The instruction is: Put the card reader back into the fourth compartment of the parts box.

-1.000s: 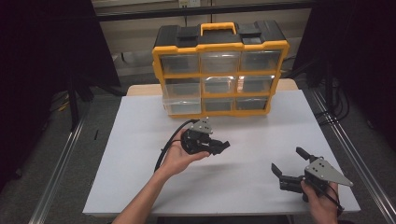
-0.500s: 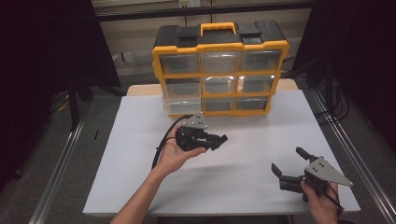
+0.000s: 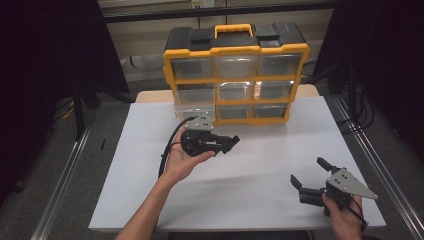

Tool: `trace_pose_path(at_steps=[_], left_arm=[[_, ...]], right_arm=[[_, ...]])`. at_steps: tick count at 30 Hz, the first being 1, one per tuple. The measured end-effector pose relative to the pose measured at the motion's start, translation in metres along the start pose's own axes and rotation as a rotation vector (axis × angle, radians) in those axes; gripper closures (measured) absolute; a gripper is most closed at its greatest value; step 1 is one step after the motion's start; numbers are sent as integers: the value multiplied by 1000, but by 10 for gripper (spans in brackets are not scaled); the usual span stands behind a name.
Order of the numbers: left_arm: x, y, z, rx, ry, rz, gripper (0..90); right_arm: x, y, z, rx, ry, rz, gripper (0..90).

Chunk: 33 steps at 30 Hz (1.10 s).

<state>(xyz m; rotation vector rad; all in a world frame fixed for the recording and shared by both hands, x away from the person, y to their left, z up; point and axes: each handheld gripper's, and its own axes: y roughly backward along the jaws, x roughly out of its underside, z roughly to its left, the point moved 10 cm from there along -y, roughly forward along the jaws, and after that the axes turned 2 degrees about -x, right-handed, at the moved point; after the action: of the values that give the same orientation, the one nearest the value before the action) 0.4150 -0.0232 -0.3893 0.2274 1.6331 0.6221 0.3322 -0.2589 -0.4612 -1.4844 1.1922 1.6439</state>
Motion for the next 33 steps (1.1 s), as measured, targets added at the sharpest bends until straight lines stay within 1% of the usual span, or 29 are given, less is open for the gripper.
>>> trace_pose_path(at_steps=[2,5,10,11,15,19,23,27,28,29,30,31,33], left_arm=[[-4,2,2,-3,10,-18,738],[-8,6,6,-12,13,-30,738],[-15,15,14,-39,12,-39,738],[-15,15,14,-39,12,-39,738],[-23,24,21,-61,16,-58,738],[-28,29,26,-70,12,-62,738],[-39,39,33,-89,4,-73,738],[-46,46,40,-113,6,-79,738],[-46,46,40,-113,6,-79,738],[-48,50,44,-121,6,-81,738],[-48,50,44,-121,6,-81,738],[-51,54,47,-130,7,-84,738],[-52,56,50,-135,8,-84,738]], right_arm=[[0,0,0,3,1,1,0],[0,0,-1,5,-1,1,0],[0,0,-1,5,0,-1,0],[0,0,-1,5,0,-1,0],[0,0,0,1,-2,-2,0],[0,0,0,3,-2,-1,0],[-1,0,0,0,-2,-3,0],[-1,0,0,-1,-3,-6,0],[-1,0,0,-1,-3,-6,0],[-1,1,0,1,-2,-4,0],[-1,1,0,1,-2,-4,0],[-1,1,0,1,-2,-4,0],[-1,0,0,-1,-2,-6,0]])
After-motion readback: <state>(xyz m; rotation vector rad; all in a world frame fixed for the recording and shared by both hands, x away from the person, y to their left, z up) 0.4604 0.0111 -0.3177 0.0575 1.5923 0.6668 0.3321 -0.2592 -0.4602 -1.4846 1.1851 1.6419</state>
